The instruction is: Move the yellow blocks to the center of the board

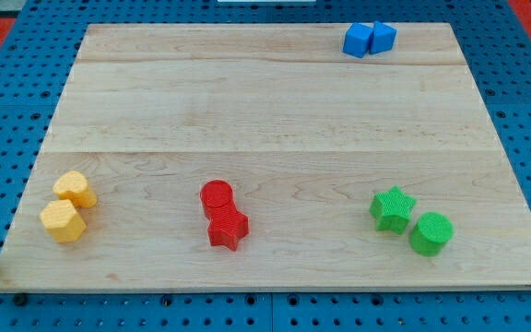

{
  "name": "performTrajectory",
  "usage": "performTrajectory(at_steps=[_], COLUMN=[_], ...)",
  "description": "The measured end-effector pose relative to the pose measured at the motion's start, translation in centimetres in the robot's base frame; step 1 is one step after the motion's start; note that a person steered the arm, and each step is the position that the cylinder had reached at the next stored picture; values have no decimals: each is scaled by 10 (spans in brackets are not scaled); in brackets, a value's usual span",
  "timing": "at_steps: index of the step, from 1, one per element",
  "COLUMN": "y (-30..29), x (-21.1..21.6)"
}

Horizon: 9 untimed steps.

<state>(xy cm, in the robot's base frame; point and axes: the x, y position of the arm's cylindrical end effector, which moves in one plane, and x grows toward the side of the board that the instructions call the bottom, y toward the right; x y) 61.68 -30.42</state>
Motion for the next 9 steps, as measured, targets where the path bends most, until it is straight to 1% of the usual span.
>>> performTrajectory(at_steps=[1,2,3,4,5,7,8,9], y=[40,54,50,53,88,183,230,255], x=[-11,-51,-86,-98,-107,-158,-159,-196])
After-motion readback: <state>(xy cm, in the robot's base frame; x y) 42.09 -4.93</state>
